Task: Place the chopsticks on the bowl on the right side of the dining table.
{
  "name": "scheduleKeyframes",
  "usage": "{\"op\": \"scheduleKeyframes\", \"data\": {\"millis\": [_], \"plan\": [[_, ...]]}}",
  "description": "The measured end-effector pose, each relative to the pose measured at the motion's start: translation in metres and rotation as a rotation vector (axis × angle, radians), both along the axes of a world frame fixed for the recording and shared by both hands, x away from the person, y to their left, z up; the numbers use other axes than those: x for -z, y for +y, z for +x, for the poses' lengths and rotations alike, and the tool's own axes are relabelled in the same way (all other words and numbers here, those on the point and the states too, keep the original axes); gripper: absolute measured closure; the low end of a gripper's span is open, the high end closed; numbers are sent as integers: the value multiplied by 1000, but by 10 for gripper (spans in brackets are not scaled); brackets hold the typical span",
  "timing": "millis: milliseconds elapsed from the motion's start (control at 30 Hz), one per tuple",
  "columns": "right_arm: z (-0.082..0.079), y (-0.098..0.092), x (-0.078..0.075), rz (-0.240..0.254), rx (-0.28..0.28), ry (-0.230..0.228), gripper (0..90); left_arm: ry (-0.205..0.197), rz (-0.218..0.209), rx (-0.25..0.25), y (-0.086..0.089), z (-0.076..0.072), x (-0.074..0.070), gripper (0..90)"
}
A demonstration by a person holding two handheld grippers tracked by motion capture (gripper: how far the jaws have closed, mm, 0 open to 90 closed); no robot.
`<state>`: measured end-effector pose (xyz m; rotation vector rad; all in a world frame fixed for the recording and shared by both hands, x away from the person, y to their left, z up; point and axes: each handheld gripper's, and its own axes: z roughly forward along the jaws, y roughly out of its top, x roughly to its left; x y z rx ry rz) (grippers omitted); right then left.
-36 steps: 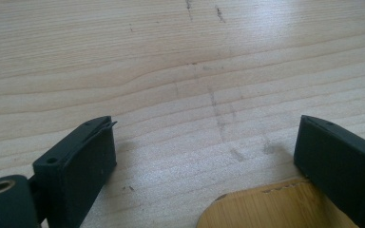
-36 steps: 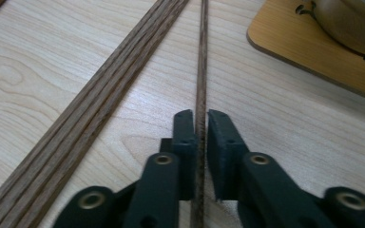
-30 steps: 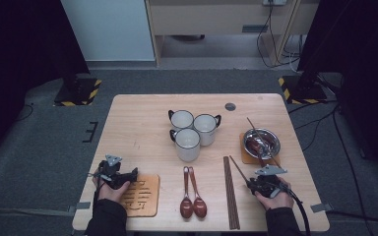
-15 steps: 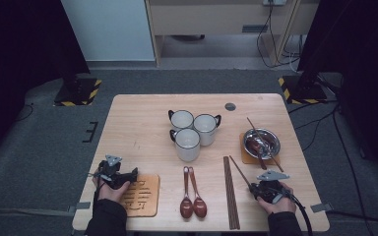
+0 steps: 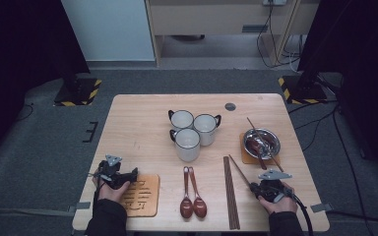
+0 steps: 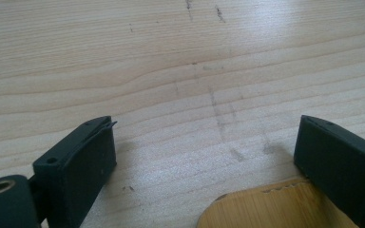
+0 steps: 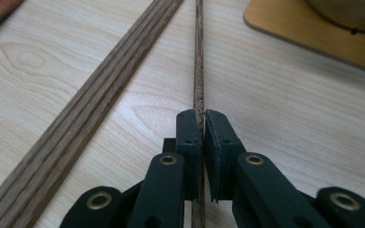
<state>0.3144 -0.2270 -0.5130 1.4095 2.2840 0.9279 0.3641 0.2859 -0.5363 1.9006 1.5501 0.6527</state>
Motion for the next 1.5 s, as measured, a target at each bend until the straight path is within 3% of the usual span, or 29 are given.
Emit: {"op": "scheduleKeyframes", "data": {"millis": [700, 1200, 1500], "plan": [[-3, -8, -31, 94, -7, -70, 852, 0, 0, 0, 0, 0, 0, 56], [-7, -11, -52, 109, -20, -126, 853, 0, 0, 0, 0, 0, 0, 57], [-10, -12, -67, 160, -25, -149, 853, 0, 0, 0, 0, 0, 0, 56]]}}
